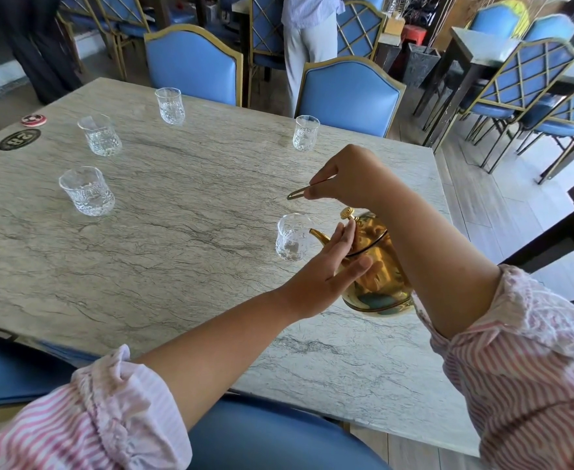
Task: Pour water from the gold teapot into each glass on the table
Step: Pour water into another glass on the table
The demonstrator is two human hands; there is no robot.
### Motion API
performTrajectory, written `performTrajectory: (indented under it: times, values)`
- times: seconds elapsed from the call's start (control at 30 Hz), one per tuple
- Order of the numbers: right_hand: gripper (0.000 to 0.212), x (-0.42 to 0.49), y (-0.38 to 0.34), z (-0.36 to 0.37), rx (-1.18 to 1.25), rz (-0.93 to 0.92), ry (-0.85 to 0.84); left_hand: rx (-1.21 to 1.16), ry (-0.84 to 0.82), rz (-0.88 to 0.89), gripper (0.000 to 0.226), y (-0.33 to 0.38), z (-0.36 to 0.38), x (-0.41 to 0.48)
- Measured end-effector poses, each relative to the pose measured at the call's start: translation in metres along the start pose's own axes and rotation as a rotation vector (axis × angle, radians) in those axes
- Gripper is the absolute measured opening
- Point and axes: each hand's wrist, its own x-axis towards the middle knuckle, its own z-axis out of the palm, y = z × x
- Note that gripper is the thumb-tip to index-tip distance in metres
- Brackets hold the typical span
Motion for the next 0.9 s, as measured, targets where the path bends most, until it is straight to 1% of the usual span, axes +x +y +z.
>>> performTrajectory:
  times: [0.33,0.6,0.9]
  values:
    - [0.029,-0.002,-0.002,-0.001,0.004,-0.016,-0.006,0.012,-0.006,0.006,0.089,0.000,0.000,0.000]
    - [0.029,-0.002,0.002,0.000,0.003,-0.013,0.004,0.023,-0.023,-0.003,0.081,-0.001,0.000,0.001]
    - [0.029,-0.017,0.019,0.003,0.108,-0.011,0.112,0.152,-0.049,0.031,0.079,-0.013,0.003,0.006]
